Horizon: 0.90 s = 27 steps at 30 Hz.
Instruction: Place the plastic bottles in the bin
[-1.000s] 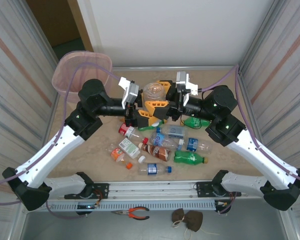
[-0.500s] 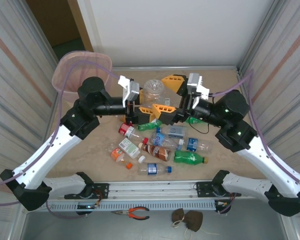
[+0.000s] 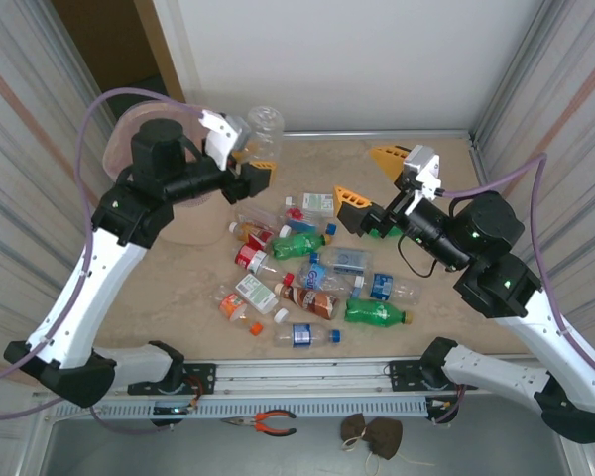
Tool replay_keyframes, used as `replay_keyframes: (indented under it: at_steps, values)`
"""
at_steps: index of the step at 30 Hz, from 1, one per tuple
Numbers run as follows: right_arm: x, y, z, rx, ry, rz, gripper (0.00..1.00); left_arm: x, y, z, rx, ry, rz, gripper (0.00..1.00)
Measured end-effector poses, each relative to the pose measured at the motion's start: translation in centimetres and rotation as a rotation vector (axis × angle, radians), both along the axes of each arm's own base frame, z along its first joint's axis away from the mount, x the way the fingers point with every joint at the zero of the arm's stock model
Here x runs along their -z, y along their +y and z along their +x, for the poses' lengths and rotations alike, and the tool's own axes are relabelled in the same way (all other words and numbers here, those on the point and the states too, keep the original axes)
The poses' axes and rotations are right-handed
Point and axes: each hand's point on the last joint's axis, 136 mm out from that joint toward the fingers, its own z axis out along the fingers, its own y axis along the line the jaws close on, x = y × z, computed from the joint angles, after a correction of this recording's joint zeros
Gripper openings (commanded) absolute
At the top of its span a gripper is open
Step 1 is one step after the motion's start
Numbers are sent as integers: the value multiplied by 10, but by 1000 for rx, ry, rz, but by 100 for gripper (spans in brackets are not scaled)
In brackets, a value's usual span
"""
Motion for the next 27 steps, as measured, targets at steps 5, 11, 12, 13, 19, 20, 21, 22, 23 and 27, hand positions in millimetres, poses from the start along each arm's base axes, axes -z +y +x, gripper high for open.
replay_keyframes:
  at_steps: [5, 11, 12, 13, 19, 20, 21, 22, 23, 27]
  values:
    - [20, -7, 11, 75, 50, -65, 92, 21, 47, 46, -182, 67, 66, 55]
    - [35, -12, 17, 122, 83, -116, 92, 38, 101, 87, -341, 136, 100, 56]
    - [37, -13, 18, 129, 87, -121, 92, 40, 110, 94, -366, 145, 103, 56]
    - [39, -14, 18, 134, 90, -124, 92, 41, 119, 100, -392, 153, 107, 56]
    - [42, -20, 20, 162, 99, -133, 92, 58, 158, 139, -502, 229, 133, 57]
    - [42, -20, 21, 163, 100, -135, 92, 63, 164, 145, -516, 252, 139, 57]
    - [43, -20, 21, 165, 102, -137, 92, 69, 170, 151, -530, 274, 145, 57]
    - [44, -20, 22, 167, 104, -139, 92, 74, 175, 155, -541, 292, 149, 57]
    - [44, -21, 22, 168, 105, -140, 92, 81, 181, 160, -553, 315, 153, 57]
    - [44, -22, 23, 176, 106, -141, 92, 114, 205, 172, -604, 415, 179, 57]
